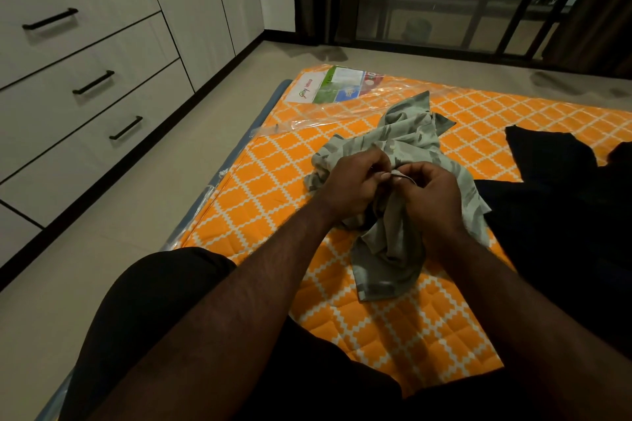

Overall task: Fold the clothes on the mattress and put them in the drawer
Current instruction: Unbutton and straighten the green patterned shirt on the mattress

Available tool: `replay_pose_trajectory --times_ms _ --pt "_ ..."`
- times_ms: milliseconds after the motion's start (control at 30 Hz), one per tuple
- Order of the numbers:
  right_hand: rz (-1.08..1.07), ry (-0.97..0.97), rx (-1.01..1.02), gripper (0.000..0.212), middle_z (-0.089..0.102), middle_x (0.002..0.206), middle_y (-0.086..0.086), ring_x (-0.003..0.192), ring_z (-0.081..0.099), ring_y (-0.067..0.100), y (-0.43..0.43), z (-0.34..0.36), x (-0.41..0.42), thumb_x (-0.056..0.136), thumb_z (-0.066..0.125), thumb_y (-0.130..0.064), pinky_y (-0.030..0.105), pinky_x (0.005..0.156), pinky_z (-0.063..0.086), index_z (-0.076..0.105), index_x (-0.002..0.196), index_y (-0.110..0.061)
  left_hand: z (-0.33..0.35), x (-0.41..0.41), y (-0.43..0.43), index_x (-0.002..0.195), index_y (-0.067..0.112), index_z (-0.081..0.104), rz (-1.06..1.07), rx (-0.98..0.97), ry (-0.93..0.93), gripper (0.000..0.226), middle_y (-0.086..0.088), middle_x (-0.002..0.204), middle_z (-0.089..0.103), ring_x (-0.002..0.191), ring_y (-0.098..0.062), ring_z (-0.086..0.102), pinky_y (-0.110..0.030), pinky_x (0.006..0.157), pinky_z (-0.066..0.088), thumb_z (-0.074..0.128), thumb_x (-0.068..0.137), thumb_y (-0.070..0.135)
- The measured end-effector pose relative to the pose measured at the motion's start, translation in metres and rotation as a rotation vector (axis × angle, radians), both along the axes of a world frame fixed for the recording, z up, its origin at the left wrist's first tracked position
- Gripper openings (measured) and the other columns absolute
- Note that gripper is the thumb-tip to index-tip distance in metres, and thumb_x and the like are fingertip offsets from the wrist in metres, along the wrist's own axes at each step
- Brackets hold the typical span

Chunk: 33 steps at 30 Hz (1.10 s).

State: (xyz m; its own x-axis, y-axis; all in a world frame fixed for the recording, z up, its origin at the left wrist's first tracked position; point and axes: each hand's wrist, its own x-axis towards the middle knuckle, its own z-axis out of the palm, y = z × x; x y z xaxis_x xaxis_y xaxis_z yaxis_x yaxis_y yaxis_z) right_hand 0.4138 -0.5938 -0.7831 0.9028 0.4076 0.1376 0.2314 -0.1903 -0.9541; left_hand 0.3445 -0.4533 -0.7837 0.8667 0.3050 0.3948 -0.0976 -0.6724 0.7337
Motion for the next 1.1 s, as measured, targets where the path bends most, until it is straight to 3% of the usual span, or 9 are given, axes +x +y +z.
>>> replay_pose_trajectory --times_ms 67,167,300,533,733,900,1000,1100 --pt "0.010 -0.122 -0.049 0.007 0.070 0.091 -0.009 0.086 0.066 0.001 0.000 0.001 -0.001 0.092 0.074 -0.015 0.011 0.072 0.050 0.071 0.098 -0.016 0.001 -0.001 0.000 0.095 0.010 0.066 0.014 -0.061 0.007 0.004 0.005 0.086 0.065 0.083 -0.014 0.063 -0.031 0.071 0.052 0.065 0.091 0.008" --pt "0.019 -0.257 -0.087 0.009 0.066 0.090 -0.008 0.085 0.063 0.004 0.000 0.001 -0.003 0.093 0.067 -0.009 0.006 0.069 0.043 0.064 0.097 -0.017 0.002 -0.002 -0.002 0.094 0.009 0.066 -0.004 -0.165 0.010 0.003 0.000 0.088 0.068 0.085 -0.020 0.066 -0.044 0.077 0.057 0.066 0.091 0.009" --pt "0.006 -0.348 -0.124 0.013 0.062 0.095 0.001 0.086 0.058 0.016 0.003 -0.004 -0.001 0.092 0.059 -0.007 0.022 0.067 0.042 0.055 0.097 -0.018 0.001 -0.003 -0.006 0.099 0.005 0.063 -0.030 -0.344 0.035 0.007 -0.010 0.092 0.072 0.086 -0.027 0.072 -0.051 0.079 0.061 0.067 0.093 0.006" --pt "0.022 -0.471 -0.150 0.016 0.051 0.092 -0.001 0.081 0.046 0.017 0.002 -0.009 -0.002 0.090 0.053 -0.003 0.039 0.069 0.042 0.048 0.096 -0.018 0.005 -0.007 -0.011 0.108 0.002 0.056 -0.060 -0.522 0.020 0.011 -0.017 0.083 0.071 0.072 -0.032 0.072 -0.041 0.067 0.060 0.061 0.098 0.001" --pt "0.021 -0.491 -0.148 0.016 0.049 0.096 0.002 0.085 0.044 0.018 0.002 -0.010 -0.004 0.092 0.052 -0.004 0.042 0.073 0.042 0.045 0.094 -0.019 0.002 -0.005 -0.010 0.101 0.000 0.064 0.001 -0.445 0.007 0.007 -0.014 0.081 0.073 0.065 -0.028 0.073 -0.038 0.062 0.061 0.064 0.098 0.006" --pt "-0.010 -0.525 -0.214 0.011 0.046 0.096 0.000 0.083 0.044 0.020 0.001 -0.012 -0.006 0.097 0.050 -0.012 0.040 0.068 0.040 0.043 0.094 -0.022 0.002 -0.005 -0.012 0.096 0.001 0.068 0.045 -0.363 -0.018 0.006 -0.008 0.079 0.074 0.063 -0.021 0.073 -0.034 0.062 0.061 0.066 0.096 0.007" --pt "-0.034 -0.553 -0.272 0.010 0.043 0.096 -0.003 0.081 0.042 0.019 0.001 -0.013 -0.007 0.098 0.047 -0.016 0.041 0.065 0.037 0.042 0.094 -0.023 -0.001 -0.004 -0.014 0.093 0.006 0.069 0.051 -0.278 -0.059 0.003 -0.001 0.081 0.074 0.069 -0.014 0.073 -0.028 0.067 0.060 0.068 0.095 0.008" --pt "-0.036 -0.582 -0.301 0.008 0.042 0.096 -0.004 0.083 0.044 0.020 -0.002 -0.008 -0.008 0.101 0.045 -0.021 0.037 0.066 0.033 0.041 0.095 -0.024 -0.003 -0.003 -0.013 0.093 0.010 0.071 0.042 -0.224 -0.092 0.003 0.003 0.085 0.073 0.080 -0.011 0.072 -0.034 0.075 0.060 0.069 0.094 0.011"
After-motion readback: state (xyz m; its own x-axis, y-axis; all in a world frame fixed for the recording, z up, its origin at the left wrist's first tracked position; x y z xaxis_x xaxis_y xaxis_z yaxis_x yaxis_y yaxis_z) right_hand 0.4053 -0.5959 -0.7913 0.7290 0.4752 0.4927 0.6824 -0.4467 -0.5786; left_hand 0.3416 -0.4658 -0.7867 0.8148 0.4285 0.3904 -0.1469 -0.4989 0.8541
